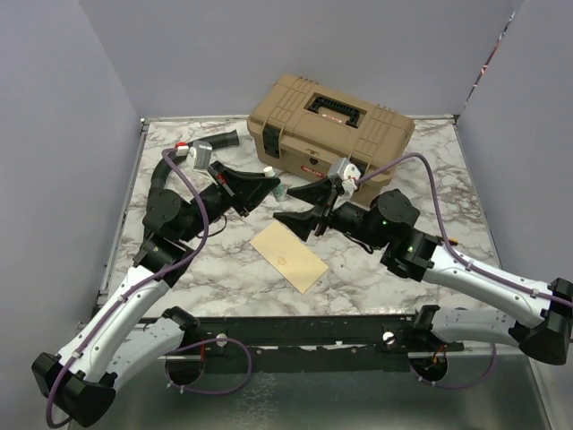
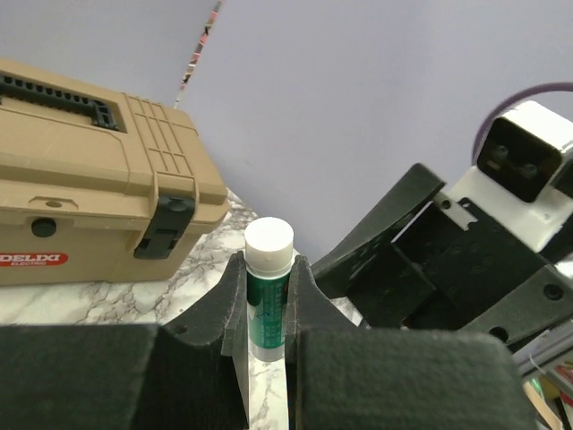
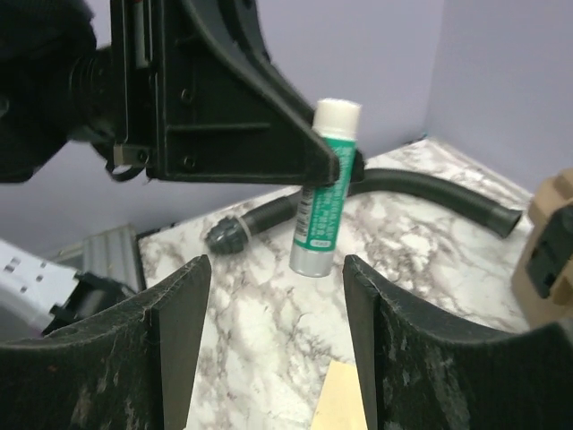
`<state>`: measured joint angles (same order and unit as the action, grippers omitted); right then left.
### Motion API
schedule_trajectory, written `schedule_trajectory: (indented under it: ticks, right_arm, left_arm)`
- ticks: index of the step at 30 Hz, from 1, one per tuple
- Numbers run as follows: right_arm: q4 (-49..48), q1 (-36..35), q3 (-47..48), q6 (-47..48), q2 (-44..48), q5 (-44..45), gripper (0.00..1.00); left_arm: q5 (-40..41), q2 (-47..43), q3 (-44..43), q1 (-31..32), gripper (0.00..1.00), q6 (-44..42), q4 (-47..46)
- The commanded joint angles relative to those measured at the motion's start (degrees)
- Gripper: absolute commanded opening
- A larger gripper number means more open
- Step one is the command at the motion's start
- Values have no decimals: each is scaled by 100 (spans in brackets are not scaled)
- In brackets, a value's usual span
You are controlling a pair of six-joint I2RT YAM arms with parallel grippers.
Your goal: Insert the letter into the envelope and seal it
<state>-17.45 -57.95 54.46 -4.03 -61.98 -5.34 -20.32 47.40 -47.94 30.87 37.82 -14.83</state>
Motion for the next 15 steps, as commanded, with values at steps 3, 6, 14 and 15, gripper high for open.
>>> schedule_trajectory:
  ticks: [3, 6, 14, 15]
  right_arm:
    - [267, -12, 362, 19, -543, -975, 65]
    - [76, -12, 364, -135, -618, -722, 64]
    - [-429, -6, 215, -553, -524, -935, 43]
    - [-468, -9, 196, -597, -512, -968, 36]
  left_arm:
    - [-727, -142, -140, 15, 0, -167, -116]
    - [-876, -184, -141, 14, 0, -198, -137]
    - [-1007, -231, -111, 15, 0, -214, -187]
    - [-971, -250, -99, 15, 0, -214, -187]
